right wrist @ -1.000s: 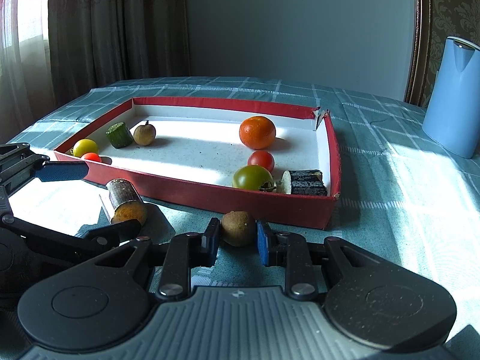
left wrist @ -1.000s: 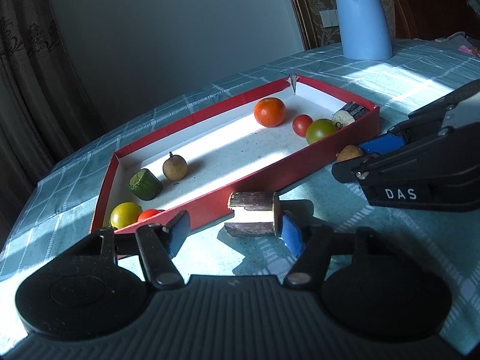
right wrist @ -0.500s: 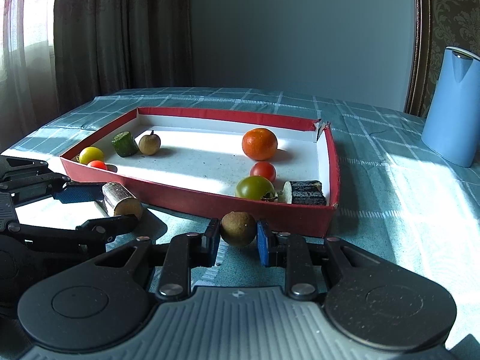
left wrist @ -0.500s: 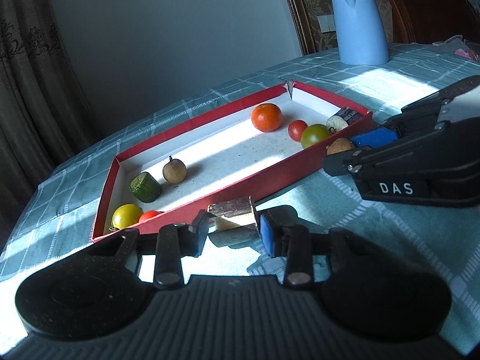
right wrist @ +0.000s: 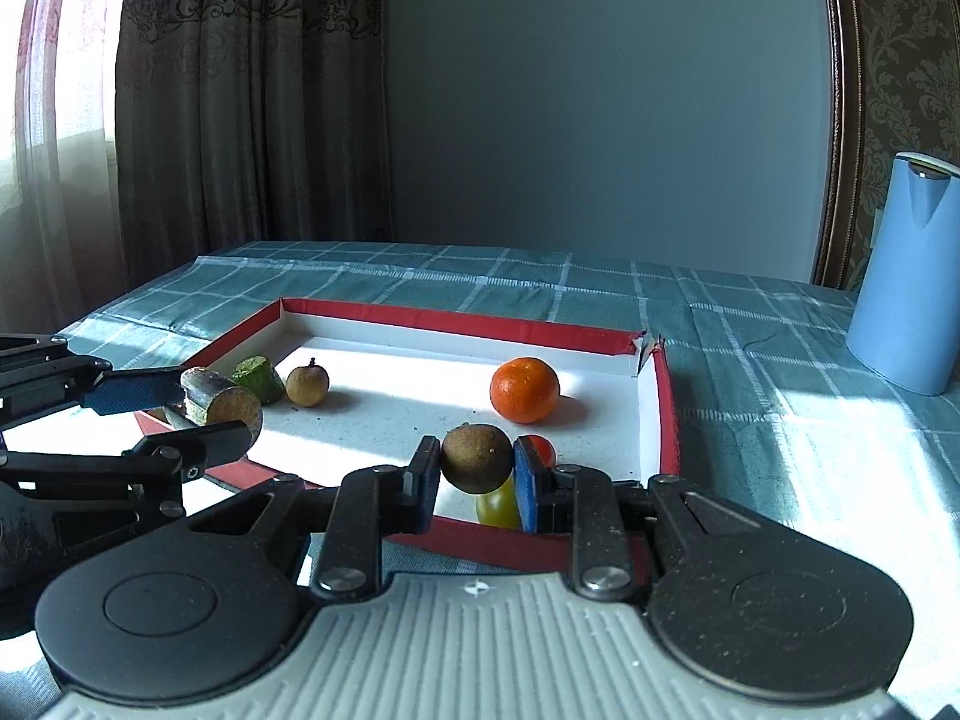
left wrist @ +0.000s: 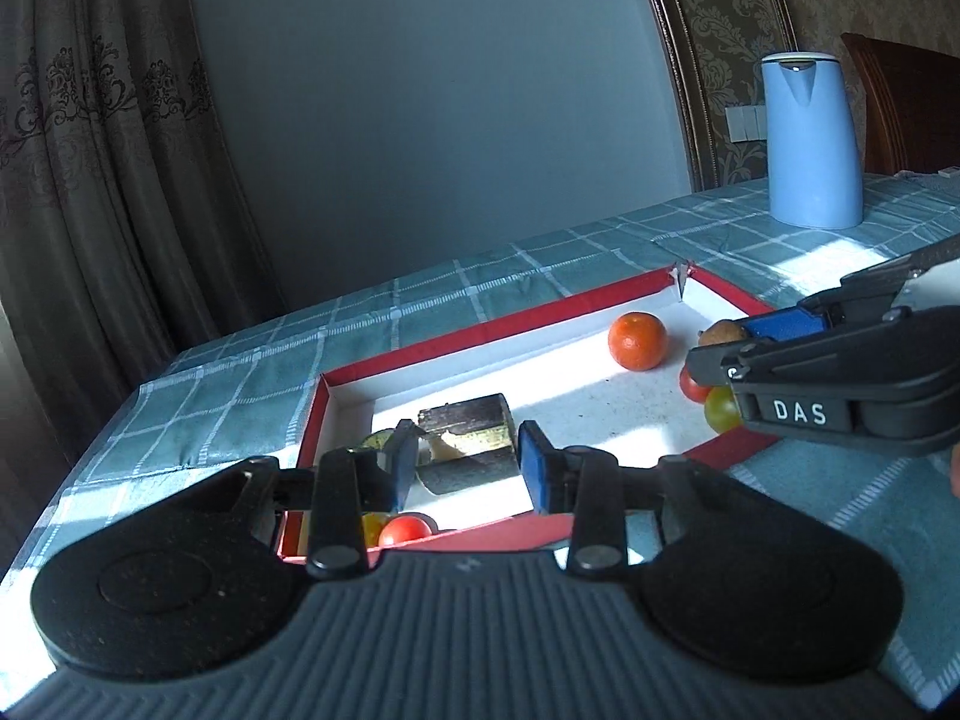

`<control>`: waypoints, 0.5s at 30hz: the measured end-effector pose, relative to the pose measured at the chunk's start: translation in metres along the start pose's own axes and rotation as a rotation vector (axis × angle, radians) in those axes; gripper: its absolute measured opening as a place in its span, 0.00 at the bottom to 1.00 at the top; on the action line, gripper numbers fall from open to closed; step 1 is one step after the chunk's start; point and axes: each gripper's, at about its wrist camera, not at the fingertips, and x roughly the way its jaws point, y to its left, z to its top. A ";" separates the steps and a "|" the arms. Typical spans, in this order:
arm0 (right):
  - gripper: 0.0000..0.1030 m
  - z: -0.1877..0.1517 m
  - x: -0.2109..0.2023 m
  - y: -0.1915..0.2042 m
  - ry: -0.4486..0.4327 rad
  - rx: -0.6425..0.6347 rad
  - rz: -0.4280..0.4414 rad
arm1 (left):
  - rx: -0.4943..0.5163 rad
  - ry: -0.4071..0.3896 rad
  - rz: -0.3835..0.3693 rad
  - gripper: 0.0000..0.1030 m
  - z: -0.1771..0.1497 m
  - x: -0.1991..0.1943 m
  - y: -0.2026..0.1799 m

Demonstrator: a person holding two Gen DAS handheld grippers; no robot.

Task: Organize fruits
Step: 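Lower both held items into the tray and open both tools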

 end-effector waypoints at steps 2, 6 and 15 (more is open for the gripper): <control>0.25 0.006 0.017 0.002 0.026 -0.015 -0.014 | -0.039 0.026 0.025 0.33 0.005 0.015 0.010; 0.24 0.007 0.047 0.000 0.088 0.003 -0.016 | -0.057 0.065 0.089 0.33 0.008 0.040 0.017; 0.66 0.007 0.048 -0.008 0.065 0.051 -0.009 | -0.064 0.050 0.145 0.66 0.006 0.049 0.020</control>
